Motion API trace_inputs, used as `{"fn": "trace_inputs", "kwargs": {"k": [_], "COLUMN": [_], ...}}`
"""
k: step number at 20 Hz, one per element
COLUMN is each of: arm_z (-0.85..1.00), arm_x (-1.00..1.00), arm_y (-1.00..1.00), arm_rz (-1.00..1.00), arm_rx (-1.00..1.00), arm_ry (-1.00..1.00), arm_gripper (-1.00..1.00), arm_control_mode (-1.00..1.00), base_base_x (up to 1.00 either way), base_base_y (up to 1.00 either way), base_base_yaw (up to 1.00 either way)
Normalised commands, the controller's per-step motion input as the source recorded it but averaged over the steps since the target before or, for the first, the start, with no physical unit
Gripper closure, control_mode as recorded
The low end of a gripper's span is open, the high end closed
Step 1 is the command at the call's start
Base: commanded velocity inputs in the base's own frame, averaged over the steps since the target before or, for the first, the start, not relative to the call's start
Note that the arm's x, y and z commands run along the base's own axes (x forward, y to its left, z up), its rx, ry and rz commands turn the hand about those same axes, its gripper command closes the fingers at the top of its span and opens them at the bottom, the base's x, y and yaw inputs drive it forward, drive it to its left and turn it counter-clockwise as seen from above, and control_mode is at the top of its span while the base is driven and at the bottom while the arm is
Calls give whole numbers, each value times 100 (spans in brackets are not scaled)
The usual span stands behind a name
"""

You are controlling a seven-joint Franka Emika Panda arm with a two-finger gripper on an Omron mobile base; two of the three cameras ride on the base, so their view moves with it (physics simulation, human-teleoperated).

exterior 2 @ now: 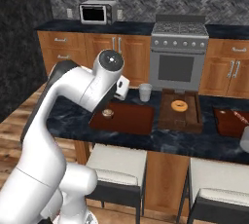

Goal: Take the cupcakes from the fridge and place them on the empty tray on the dining counter.

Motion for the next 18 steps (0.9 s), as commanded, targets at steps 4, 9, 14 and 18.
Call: {"fn": "trace_inputs", "kwargs": {"k": [4, 9, 14, 18], "arm_z": [-47, -37, -15, -21], "arm_x": [3, 4, 23, 25], "arm_y": [0, 0, 0, 0], "arm_rz": [0, 0, 0, 0], "arm_rx": [-21, -17, 0, 0], "arm_ry": [-5, -7, 0, -4], "arm_gripper": [100, 100, 100, 100], "arm_control_mode": [-100, -100, -100, -100], "base_base_x": [0, 0, 0, 0], "base_base_y": [0, 0, 0, 0], "base_base_yaw": [0, 0, 0, 0]}}
